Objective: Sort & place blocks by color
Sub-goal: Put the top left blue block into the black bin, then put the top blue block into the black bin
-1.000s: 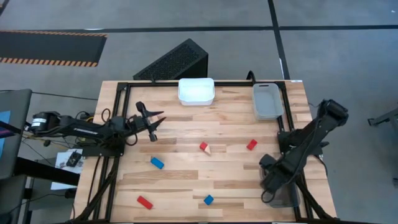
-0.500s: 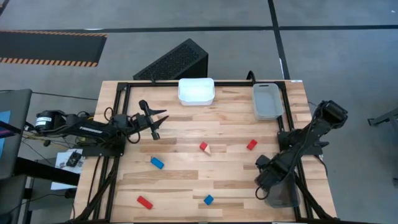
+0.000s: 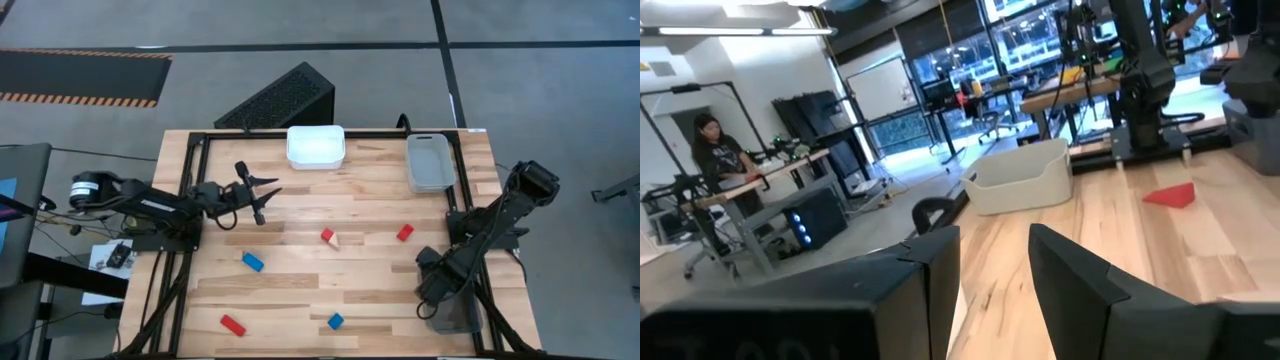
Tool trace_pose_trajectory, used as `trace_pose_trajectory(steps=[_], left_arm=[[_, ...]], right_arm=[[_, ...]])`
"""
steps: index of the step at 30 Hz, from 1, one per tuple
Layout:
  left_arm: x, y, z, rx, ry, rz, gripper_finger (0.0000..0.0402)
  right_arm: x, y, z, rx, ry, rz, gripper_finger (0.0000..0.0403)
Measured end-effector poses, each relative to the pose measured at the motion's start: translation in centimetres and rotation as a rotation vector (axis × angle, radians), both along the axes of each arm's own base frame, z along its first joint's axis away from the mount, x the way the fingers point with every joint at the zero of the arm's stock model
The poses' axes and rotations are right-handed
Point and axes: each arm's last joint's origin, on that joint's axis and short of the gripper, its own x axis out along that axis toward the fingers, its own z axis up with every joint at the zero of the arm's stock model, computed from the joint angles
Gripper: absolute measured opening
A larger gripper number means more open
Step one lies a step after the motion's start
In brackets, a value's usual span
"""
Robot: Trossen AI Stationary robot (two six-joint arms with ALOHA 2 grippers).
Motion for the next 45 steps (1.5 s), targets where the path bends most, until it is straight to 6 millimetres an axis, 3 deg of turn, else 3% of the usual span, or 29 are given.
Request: trace_pose_trajectory(steps=[5,9,14,19,22,25,32,40,45], left_arm=[[0.3,0.0,0.1,0.000,0.001,0.001,0.0114],[0.3,0.1,0.1,-0.008,-0.004,0.004,0.0114],[0.3,0.1,-0.2,-0.041,0.018,0.009,0.0114],[0.3,0.0,-0.5,-0.099,0.028,0.015,0.0114],[0.4,-0.5,-0.5,-0.104,0.027,0.028,0.0114],[0.6,-1.0,-0.2,-0.068,0.030,0.049,0.0114],[2.9,-3.1,1.9,-0.101,0.039,-0.092,0.0114],[5.6,-6.9,4.0,-0.158,0.146,-0.127,0.0114],[5.5,-8.9,4.7,-0.116,0.130,-0.070,0.0114]], right_arm=[[0.3,0.3,0.9,0.012,-0.033,0.036,0.0269],[0.3,-0.2,3.5,-0.029,-0.143,0.053,0.0269],[-0.1,-2.0,7.3,-0.167,-0.465,0.044,0.0269],[0.6,-4.0,9.0,-0.376,-0.722,0.091,0.0270],[1.8,-5.5,8.7,-0.501,-0.717,0.148,0.0270],[3.0,-7.1,7.1,-0.552,-0.679,0.195,0.0270],[6.3,-9.0,4.9,-0.435,-0.905,0.413,0.0270],[8.9,-8.1,5.5,-0.496,-1.299,0.621,0.0270],[9.9,-7.0,5.2,-0.557,-1.357,0.678,0.0270]])
